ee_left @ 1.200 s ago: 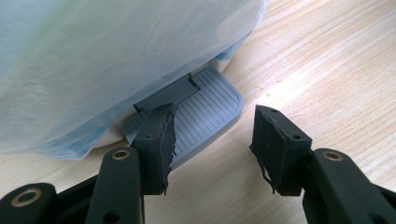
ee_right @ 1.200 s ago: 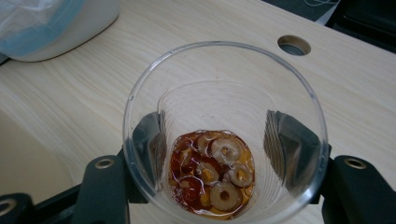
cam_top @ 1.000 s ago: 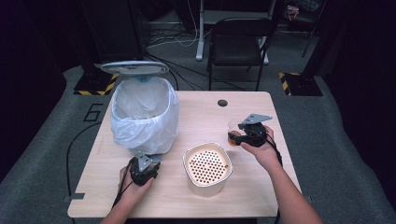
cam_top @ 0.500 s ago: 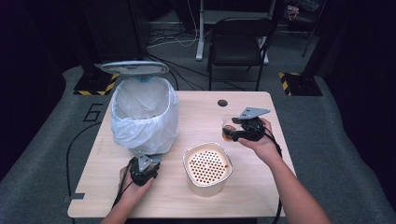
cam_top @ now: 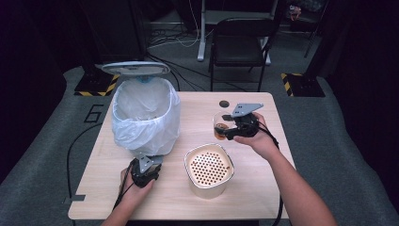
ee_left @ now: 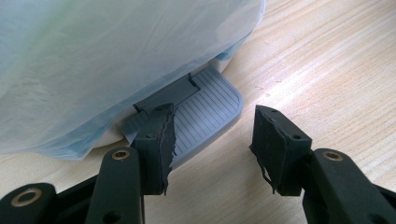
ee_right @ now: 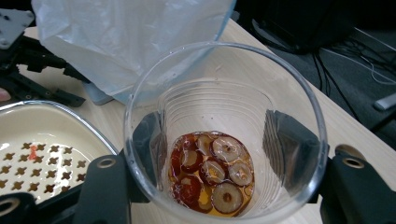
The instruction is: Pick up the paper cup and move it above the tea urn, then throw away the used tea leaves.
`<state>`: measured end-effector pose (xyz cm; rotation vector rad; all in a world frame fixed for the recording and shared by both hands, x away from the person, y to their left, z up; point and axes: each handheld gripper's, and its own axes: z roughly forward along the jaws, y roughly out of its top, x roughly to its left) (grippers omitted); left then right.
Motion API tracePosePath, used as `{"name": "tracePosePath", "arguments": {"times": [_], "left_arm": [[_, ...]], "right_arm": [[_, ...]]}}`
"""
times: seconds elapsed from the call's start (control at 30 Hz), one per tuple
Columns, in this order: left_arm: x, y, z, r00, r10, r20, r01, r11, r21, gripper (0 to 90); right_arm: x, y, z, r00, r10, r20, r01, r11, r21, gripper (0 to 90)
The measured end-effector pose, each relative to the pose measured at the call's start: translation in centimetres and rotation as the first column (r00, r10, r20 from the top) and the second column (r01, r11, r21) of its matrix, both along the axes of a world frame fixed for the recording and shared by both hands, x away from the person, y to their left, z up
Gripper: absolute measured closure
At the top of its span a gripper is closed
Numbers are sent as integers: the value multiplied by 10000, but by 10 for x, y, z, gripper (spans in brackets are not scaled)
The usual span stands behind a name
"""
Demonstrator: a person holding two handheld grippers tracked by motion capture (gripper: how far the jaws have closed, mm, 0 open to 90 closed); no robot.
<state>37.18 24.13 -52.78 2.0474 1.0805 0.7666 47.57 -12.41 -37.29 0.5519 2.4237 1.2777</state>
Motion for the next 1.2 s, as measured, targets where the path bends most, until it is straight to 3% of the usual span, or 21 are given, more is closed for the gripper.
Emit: {"name": "tracePosePath", "arguments": {"times": [0.3, 0.63, 0.77, 1.07, 1.2], "left_arm": [[0, 0, 0, 10000, -10, -46, 10, 10000, 26, 492], [0, 0, 0, 10000, 6, 9, -6, 10000, 15, 492], [0, 0, 0, 10000, 8, 8, -8, 10000, 12, 492], [0, 0, 0, 10000, -3, 8, 3, 10000, 11, 492], [0, 0, 0, 10000, -4, 9, 4, 10000, 13, 492]], "right_arm": [[1, 8, 4, 9957, 915, 128, -916, 9958, 95, 401], [1, 12, 10, 9819, 1833, 484, -1828, 9830, -161, 405], [-3, 14, 13, 9766, 1893, 1021, -1878, 9819, -243, 407], [-10, 18, 14, 9624, 2096, 1728, -2030, 9776, -552, 414], [-16, 17, 11, 9500, 2171, 2244, -2101, 9761, -550, 419]]}}
